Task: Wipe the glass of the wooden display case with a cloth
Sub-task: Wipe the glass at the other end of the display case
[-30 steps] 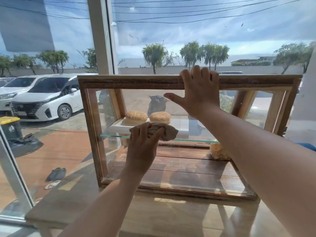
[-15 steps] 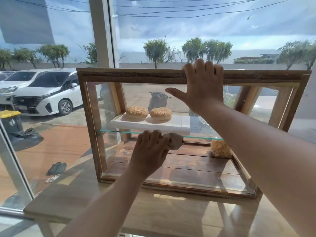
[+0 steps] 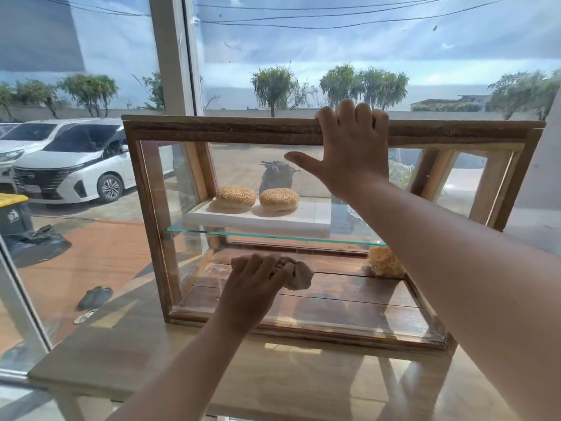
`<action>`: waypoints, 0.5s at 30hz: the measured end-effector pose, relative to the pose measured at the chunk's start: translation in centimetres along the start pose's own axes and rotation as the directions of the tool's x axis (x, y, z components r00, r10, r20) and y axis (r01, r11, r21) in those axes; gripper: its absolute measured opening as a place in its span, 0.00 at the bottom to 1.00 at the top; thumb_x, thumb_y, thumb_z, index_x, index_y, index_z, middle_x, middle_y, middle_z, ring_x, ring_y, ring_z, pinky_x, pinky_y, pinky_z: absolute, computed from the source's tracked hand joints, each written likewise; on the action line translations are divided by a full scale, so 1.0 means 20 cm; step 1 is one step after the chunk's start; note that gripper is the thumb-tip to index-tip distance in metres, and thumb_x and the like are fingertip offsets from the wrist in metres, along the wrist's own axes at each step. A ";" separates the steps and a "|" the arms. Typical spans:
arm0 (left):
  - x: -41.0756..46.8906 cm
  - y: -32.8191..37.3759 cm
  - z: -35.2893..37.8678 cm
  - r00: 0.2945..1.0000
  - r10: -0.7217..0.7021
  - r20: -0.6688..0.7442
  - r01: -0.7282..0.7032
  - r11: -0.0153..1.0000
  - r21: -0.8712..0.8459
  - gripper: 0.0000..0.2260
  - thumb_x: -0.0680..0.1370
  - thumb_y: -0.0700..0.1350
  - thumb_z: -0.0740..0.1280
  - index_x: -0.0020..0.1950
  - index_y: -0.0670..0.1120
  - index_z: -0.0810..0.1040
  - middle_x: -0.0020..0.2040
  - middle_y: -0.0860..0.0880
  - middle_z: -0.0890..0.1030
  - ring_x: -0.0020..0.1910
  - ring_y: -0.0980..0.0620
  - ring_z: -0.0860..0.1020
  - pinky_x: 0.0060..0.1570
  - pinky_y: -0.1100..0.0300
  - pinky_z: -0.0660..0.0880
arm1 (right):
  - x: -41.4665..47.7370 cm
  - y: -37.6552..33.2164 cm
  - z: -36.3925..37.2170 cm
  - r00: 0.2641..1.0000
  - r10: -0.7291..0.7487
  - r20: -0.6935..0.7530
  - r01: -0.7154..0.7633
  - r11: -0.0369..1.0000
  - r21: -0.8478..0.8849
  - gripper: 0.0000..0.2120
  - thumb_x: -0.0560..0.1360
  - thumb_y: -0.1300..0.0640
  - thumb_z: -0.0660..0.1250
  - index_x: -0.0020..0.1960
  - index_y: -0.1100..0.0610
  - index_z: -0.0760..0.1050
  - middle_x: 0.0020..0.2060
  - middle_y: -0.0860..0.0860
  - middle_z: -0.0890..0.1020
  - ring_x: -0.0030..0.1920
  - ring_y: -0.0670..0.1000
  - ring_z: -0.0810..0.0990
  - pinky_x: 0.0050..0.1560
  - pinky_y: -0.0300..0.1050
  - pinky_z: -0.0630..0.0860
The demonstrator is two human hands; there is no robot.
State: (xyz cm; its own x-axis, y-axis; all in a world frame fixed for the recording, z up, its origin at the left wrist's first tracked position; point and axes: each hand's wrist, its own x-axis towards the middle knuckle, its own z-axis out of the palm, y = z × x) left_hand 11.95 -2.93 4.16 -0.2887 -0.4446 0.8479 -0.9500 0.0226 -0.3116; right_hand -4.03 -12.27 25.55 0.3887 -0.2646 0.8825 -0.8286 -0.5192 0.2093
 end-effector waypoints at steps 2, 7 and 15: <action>0.11 -0.03 -0.04 0.997 -0.066 -0.041 0.066 0.998 0.003 0.13 0.73 0.39 0.70 0.57 0.48 0.80 0.55 0.46 0.79 0.49 0.44 0.75 0.47 0.50 0.70 | 0.00 0.00 0.00 1.000 -0.001 -0.003 0.001 1.000 -0.003 0.34 0.71 0.25 0.54 0.58 0.55 0.67 0.53 0.56 0.71 0.53 0.58 0.69 0.57 0.56 0.63; 0.15 -0.06 -0.04 0.999 -0.024 -0.036 0.024 1.000 -0.015 0.15 0.72 0.40 0.71 0.58 0.47 0.78 0.58 0.46 0.76 0.52 0.44 0.73 0.51 0.49 0.70 | 0.00 0.00 0.00 1.000 0.005 0.007 -0.005 1.000 -0.004 0.35 0.71 0.25 0.54 0.58 0.54 0.67 0.54 0.56 0.71 0.53 0.58 0.69 0.58 0.57 0.62; -0.01 -0.06 -0.01 0.980 0.197 0.040 -0.198 0.979 0.039 0.12 0.73 0.39 0.69 0.54 0.50 0.79 0.54 0.48 0.79 0.47 0.46 0.75 0.45 0.51 0.72 | 0.00 0.00 -0.01 1.000 0.005 0.006 -0.005 1.000 0.010 0.35 0.71 0.25 0.56 0.60 0.55 0.67 0.56 0.57 0.71 0.55 0.59 0.69 0.59 0.56 0.60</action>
State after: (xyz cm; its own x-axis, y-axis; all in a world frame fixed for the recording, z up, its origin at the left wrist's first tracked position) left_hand 13.17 -2.77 4.52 -0.4648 -0.4670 0.7523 -0.8686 0.0757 -0.4897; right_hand -4.03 -12.15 25.58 0.3871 -0.2717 0.8811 -0.8264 -0.5261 0.2008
